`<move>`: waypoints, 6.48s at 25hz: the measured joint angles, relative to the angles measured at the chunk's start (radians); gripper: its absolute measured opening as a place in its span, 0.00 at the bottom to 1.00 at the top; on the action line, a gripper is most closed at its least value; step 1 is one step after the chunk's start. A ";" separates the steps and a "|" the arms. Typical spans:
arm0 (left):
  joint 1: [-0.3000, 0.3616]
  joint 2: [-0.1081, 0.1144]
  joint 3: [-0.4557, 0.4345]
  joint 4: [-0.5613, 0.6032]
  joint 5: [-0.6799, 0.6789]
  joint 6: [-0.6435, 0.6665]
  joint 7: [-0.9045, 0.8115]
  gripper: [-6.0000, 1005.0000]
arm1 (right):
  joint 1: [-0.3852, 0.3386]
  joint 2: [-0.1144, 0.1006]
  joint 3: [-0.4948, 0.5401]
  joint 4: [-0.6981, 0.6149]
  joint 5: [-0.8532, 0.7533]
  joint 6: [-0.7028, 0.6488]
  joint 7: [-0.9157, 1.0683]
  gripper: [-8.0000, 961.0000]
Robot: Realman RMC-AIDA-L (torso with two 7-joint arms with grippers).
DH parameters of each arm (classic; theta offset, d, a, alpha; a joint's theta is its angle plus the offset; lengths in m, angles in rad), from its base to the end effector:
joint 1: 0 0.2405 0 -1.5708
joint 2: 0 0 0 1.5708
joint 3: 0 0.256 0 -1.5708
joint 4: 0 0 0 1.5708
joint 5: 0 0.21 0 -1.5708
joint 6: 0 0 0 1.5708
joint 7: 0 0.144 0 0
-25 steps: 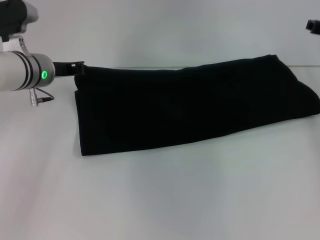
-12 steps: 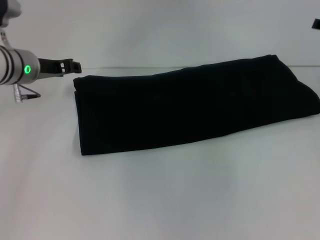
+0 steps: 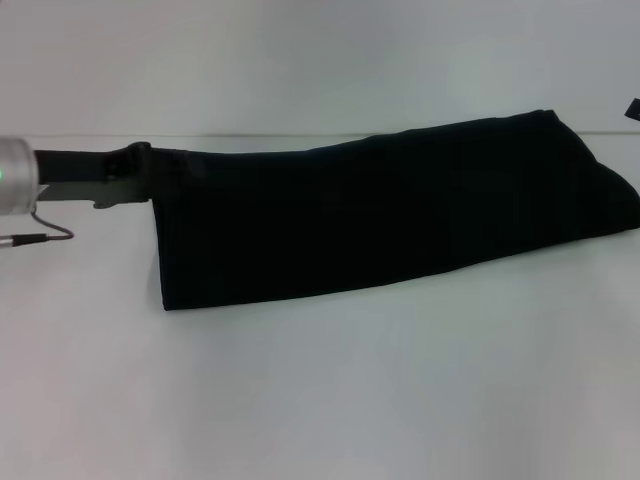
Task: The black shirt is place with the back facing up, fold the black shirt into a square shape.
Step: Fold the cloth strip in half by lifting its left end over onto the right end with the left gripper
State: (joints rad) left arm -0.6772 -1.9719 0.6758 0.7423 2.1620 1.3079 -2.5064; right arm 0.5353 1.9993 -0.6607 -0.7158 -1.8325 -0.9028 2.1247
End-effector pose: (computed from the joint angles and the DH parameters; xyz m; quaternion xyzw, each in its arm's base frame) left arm -0.2566 0.4103 0.0615 -0.7347 -0.6155 -0.2241 0.1765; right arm 0.3186 0.4135 0.0965 -0.6681 0.5470 0.3239 0.3868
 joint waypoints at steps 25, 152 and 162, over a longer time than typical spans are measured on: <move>0.080 0.028 -0.121 -0.229 0.042 -0.005 0.058 0.55 | -0.045 -0.019 0.140 0.091 0.162 -0.425 -0.329 0.81; 0.135 0.066 -0.391 -0.233 0.039 -0.351 -0.052 0.01 | -0.076 -0.021 0.198 0.106 0.164 -0.442 -0.318 0.81; 0.011 0.034 -0.364 -0.130 0.007 -0.098 -0.055 0.02 | -0.083 -0.020 0.195 0.108 0.162 -0.446 -0.318 0.81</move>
State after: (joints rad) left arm -0.6659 -1.9380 0.3118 0.6119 2.1690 1.2097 -2.5614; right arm 0.4521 1.9795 -0.4656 -0.6074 -1.6704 -1.3485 1.8070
